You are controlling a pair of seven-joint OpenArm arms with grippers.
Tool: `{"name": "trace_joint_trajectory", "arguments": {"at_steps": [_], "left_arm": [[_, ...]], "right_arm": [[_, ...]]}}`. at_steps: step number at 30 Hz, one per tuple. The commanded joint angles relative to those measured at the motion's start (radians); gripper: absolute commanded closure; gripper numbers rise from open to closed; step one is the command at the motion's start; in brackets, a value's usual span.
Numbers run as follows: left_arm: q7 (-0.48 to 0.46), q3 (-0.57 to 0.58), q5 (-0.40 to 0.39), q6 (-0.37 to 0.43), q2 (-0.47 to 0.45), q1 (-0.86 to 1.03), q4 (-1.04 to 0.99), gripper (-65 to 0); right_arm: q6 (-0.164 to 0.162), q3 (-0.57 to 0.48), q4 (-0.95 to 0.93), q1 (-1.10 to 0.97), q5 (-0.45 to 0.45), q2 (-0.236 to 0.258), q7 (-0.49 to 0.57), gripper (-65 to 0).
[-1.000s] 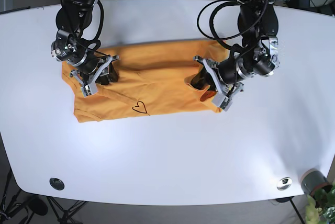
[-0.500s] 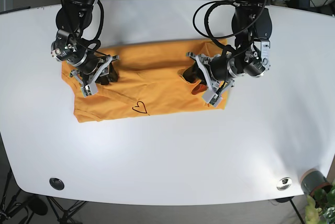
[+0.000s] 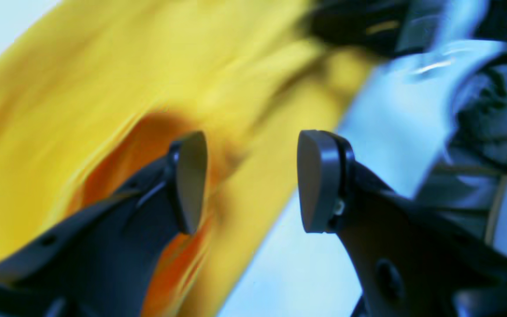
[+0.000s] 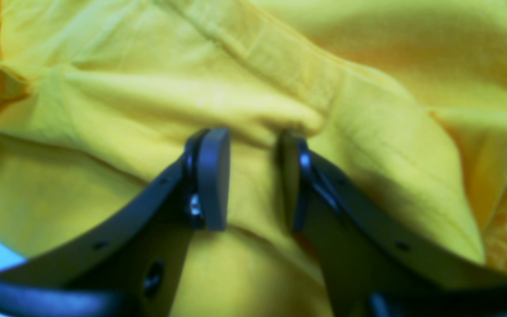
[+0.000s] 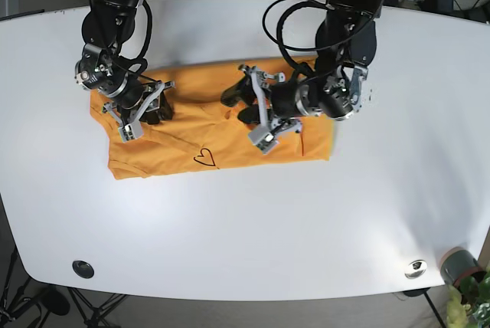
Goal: Fold the T-shirt properly
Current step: 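Fold the held side edge with the left gripper toward the right gripper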
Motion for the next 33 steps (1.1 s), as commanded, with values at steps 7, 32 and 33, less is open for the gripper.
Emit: {"name": "trace_joint_trajectory", "arguments": {"at_steps": [7,32,33], "left_arm": [[-0.016,0.033,-0.021,-0.01,0.021,-0.03,0.17,-31.2],[-0.025,-0.348,0.095,0.007,-0.108,0.108,0.183,-2.9],[-0.025,-0.348,0.127,0.005,-0.107,0.111,0.183,-2.9]], "right_arm": [[-0.002,-0.005,0.001,0.001,-0.025,0.002,-0.045,-18.9],[-0.002,-0.005,-0.001,0.001,-0.025,0.0,-0.045,-18.9],[-0.002,-0.005,0.001,0.001,-0.025,0.0,-0.045,-18.9]]}}
